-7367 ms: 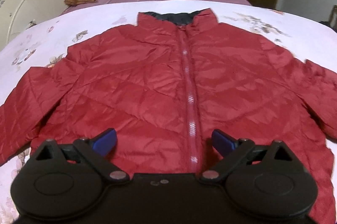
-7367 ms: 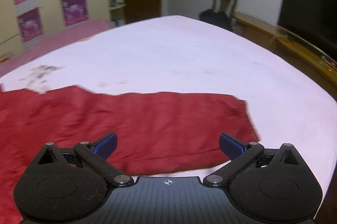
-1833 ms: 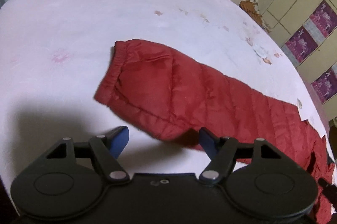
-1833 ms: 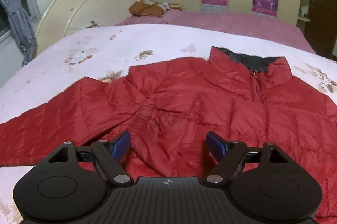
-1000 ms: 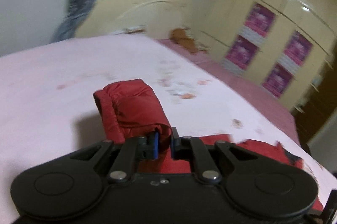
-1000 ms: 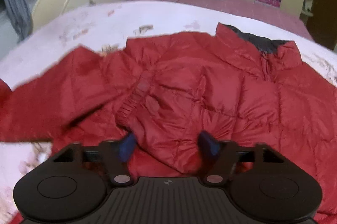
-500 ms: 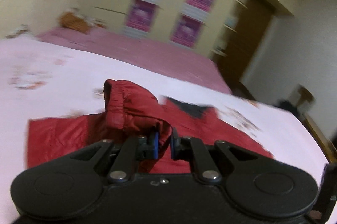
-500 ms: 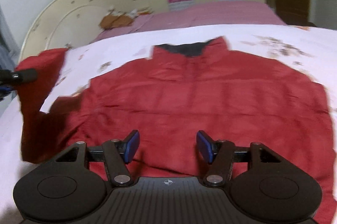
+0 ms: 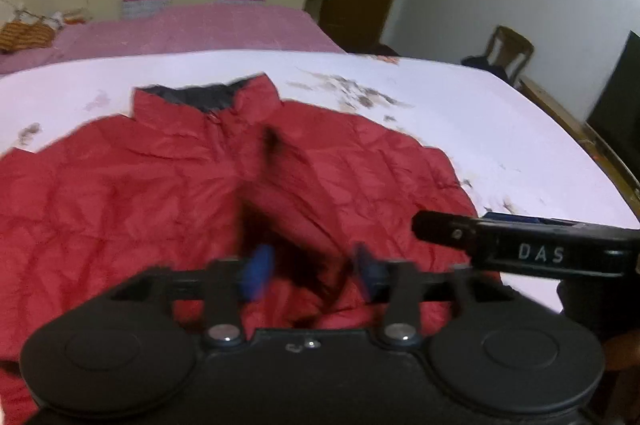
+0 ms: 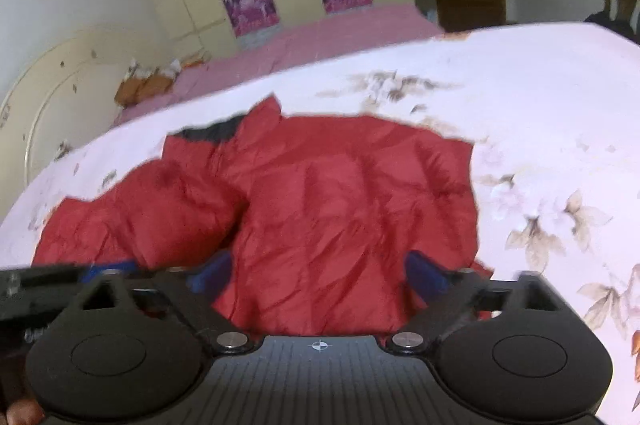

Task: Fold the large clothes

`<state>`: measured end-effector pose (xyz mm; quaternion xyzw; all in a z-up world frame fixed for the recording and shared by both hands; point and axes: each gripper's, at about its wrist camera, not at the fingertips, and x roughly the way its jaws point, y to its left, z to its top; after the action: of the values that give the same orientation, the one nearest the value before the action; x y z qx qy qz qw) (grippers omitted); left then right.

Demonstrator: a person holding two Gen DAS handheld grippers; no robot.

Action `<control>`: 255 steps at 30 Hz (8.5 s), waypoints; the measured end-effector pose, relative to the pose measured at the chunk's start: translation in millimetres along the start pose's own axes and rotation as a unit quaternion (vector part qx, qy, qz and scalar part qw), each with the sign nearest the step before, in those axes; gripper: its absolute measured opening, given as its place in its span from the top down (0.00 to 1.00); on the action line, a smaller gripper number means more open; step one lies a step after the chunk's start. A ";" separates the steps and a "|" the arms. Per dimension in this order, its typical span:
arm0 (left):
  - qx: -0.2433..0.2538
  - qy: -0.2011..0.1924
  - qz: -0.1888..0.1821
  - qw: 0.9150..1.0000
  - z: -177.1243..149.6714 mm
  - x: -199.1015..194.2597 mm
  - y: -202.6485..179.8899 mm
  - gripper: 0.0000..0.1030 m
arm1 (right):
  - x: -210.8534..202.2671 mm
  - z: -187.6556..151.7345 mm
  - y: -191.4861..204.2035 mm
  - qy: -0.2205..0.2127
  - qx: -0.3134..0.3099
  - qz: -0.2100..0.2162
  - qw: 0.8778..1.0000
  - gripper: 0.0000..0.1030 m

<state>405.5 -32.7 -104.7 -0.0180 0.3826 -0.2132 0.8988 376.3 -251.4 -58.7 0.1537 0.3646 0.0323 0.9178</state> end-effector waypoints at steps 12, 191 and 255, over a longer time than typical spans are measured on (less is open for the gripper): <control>-0.045 -0.067 0.149 0.985 -9.8 -89.7 76.4 0.20 | 18.4 20.7 22.2 -0.011 0.017 0.051 0.999 0.09; -0.091 0.052 0.168 0.980 -175.6 -202.0 58.3 0.16 | -166.5 -165.0 -3.4 0.077 -0.104 -0.085 0.988 0.26; -0.098 -0.075 0.046 0.991 -108.6 -239.4 65.5 0.91 | -210.0 -88.5 -23.2 -0.051 -0.008 -0.022 0.998 0.91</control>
<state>206.6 136.0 -31.4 -0.1045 0.3335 -0.1314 0.9277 161.3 -286.6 11.9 0.1398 0.3203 0.0069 0.9369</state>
